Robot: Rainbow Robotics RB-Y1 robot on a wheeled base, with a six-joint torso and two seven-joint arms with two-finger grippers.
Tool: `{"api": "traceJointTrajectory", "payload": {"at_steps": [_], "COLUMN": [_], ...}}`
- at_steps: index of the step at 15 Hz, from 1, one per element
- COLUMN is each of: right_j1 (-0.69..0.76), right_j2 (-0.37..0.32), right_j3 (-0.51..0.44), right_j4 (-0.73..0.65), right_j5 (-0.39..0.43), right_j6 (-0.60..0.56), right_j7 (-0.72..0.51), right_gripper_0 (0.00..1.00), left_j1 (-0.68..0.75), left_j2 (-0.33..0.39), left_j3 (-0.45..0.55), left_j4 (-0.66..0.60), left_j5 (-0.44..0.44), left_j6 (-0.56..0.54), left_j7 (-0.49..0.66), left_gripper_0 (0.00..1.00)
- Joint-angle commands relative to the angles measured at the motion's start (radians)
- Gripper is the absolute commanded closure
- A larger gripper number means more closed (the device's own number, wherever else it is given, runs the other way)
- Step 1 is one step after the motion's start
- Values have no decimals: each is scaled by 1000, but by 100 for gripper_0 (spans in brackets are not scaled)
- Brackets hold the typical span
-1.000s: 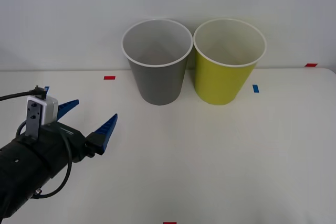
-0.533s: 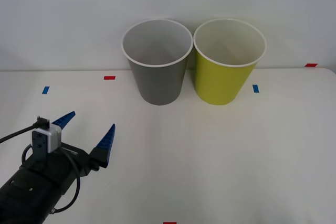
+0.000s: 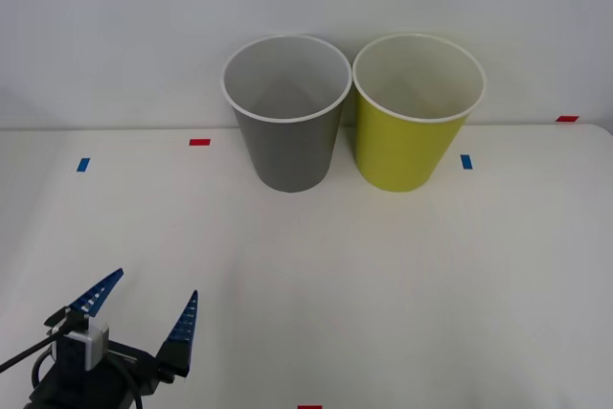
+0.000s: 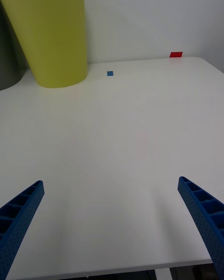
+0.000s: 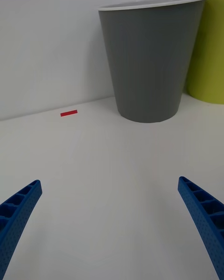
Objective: Put cans in the gray bin and PET bottles in the light green bin.
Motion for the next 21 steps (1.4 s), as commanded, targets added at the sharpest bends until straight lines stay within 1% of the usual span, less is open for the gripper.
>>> {"api": "traceJointTrajectory", "payload": {"at_steps": [1,6,7,8,14,21], "right_j1": [0,0,0,0,0,0], "right_j2": [0,0,0,0,0,0], "right_j3": [0,0,0,0,0,0], "right_j4": [0,0,0,0,0,0], "right_j5": [0,0,0,0,0,0], "right_j6": [0,0,0,0,0,0], "right_j7": [0,0,0,0,0,0], "right_gripper_0": [0,0,0,0,0,0], "left_j1": [96,240,267,276,303,303], "left_j2": [-30,-49,-66,-79,-82,-85], "left_j3": [6,10,10,14,12,15], "left_j4": [-1,1,-1,-1,-1,-1], "left_j5": [-78,-124,-127,-128,-127,-124], "left_j6": [-44,-104,-108,-111,-159,-157], "left_j7": [1,-5,-3,-3,32,30], "left_gripper_0": [0,0,0,0,0,0]}}
